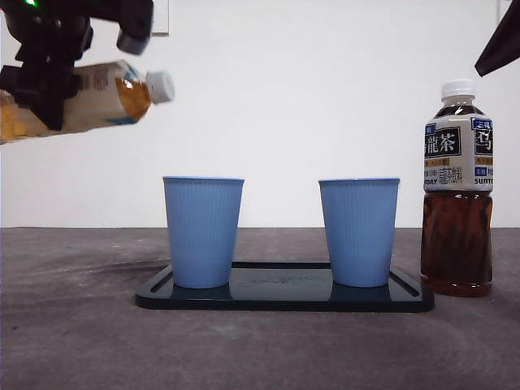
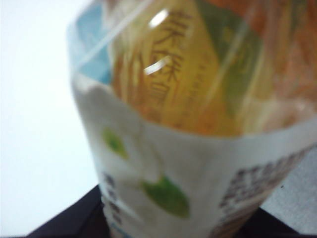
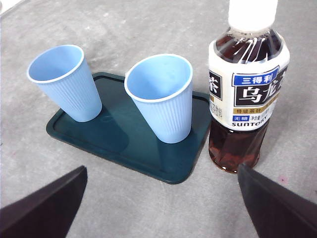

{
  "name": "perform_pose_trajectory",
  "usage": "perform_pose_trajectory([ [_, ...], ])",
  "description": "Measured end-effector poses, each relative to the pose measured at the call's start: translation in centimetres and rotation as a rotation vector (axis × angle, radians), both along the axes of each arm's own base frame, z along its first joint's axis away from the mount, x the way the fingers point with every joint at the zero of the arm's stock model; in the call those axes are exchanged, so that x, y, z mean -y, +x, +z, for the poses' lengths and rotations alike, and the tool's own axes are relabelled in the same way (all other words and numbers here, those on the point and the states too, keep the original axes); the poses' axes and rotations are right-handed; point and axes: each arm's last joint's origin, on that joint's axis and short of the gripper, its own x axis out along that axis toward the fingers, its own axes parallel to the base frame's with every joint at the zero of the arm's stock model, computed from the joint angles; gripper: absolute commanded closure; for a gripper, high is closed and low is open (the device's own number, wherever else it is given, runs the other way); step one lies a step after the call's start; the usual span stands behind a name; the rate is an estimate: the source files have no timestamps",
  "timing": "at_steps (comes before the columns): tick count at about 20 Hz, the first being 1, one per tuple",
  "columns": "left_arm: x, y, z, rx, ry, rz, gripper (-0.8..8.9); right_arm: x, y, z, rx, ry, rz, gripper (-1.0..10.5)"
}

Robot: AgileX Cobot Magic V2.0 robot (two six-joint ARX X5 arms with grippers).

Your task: Pour the drink into the cup

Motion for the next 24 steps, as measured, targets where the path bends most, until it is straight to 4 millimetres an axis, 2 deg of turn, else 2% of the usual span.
perform_pose_trajectory([
  [5, 1.0, 0.4, -1.2, -0.030, 0.126, -0.010, 6.69, 0.0, 0.0, 0.0, 0.000, 0.000, 0.000, 4.6],
  [9, 1.9, 0.0, -1.4, -0.036, 0.149, -0.053, 6.69, 0.0, 0.0, 0.0, 0.000, -0.001, 0.000, 4.6],
  [24, 2.0, -0.1, -1.3, -0.037, 0.183, -0.058, 6.68, -0.2, -0.1, 0.0, -0.005, 0.020, 0.077, 4.6],
])
